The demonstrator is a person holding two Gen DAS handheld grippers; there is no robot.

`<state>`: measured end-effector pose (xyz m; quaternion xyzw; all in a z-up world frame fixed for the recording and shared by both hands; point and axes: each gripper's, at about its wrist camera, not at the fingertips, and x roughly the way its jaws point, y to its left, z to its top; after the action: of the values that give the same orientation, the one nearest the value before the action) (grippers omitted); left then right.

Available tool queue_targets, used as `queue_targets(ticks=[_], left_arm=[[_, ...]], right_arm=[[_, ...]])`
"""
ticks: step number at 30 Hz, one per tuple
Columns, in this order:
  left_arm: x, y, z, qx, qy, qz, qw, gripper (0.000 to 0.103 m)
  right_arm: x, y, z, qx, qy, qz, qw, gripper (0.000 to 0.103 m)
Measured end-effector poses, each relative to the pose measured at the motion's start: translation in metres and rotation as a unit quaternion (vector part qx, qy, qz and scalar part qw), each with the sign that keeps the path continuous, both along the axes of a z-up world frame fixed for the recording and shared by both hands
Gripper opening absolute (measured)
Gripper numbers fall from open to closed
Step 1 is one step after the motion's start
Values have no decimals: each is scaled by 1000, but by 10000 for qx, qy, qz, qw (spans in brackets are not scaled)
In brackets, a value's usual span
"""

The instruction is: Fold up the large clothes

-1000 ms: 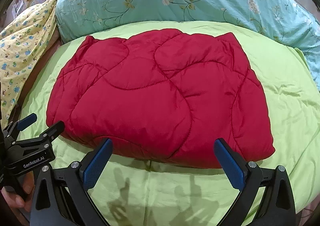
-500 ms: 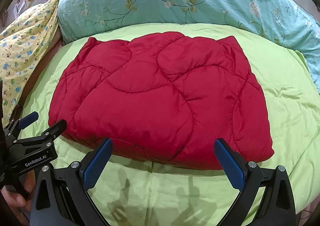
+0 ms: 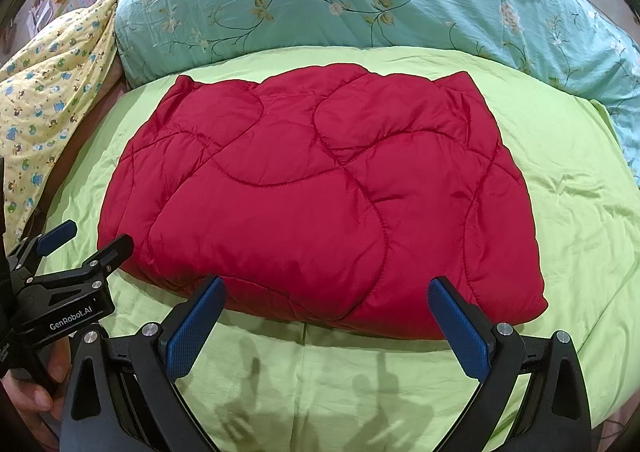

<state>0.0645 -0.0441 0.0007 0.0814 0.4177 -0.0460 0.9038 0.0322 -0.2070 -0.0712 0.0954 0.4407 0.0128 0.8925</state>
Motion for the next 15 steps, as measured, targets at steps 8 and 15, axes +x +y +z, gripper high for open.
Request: queue_targets(ticks=[8, 15], left_arm=[[0, -1, 1, -2, -17, -3, 10000, 102], [1, 0, 1, -21, -18, 6, 10000, 102]], right_arm=[[0, 0, 0, 5, -4, -1, 10000, 102], [0, -1, 2, 13, -2, -5, 10000, 102]])
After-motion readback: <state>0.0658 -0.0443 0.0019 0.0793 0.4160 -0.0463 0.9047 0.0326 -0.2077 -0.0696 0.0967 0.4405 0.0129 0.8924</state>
